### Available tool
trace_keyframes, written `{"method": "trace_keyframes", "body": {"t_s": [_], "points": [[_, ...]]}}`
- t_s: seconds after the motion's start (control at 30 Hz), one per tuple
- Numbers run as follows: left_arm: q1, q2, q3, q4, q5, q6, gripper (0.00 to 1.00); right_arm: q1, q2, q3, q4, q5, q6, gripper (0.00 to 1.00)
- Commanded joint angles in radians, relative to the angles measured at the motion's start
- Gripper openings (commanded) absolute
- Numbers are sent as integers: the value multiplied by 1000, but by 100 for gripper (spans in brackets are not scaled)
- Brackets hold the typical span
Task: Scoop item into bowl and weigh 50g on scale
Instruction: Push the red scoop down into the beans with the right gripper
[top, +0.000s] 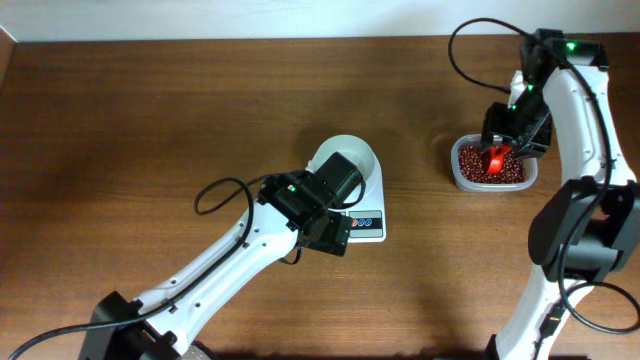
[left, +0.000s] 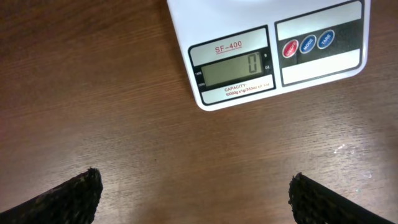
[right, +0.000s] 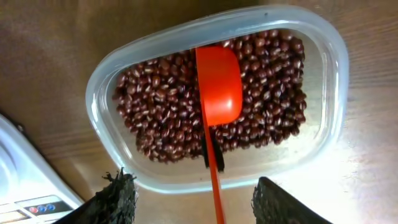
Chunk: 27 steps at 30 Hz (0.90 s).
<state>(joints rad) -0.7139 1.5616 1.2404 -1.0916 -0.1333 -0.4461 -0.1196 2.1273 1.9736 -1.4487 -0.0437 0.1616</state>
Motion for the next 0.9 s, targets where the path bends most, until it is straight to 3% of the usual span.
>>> {"method": "trace_keyframes", "body": {"t_s": [0.0, 0.1, 0.23, 0.3, 0.37, 0.67, 0.87], "points": [[3, -25, -10, 1, -25, -9, 99, 2, 6, -62, 41, 23, 12, 62], [4, -25, -10, -6, -25, -9, 99, 1, 6, -74, 80, 23, 12, 58], [3, -25, -10, -6, -25, -9, 99, 0, 6, -74, 84, 55, 12, 34], [3, -25, -10, -6, -25, -9, 99, 0, 6, -74, 84, 68, 12, 14], [3, -25, -10, -6, -34, -9, 99, 0, 6, -74, 84, 68, 12, 4], [3, -25, -10, -6, -51, -9, 99, -34, 6, -75, 96, 38, -35, 4], [3, -25, -10, -6, -59, -9, 99, -85, 6, -139, 141, -131, -84, 4]]}}
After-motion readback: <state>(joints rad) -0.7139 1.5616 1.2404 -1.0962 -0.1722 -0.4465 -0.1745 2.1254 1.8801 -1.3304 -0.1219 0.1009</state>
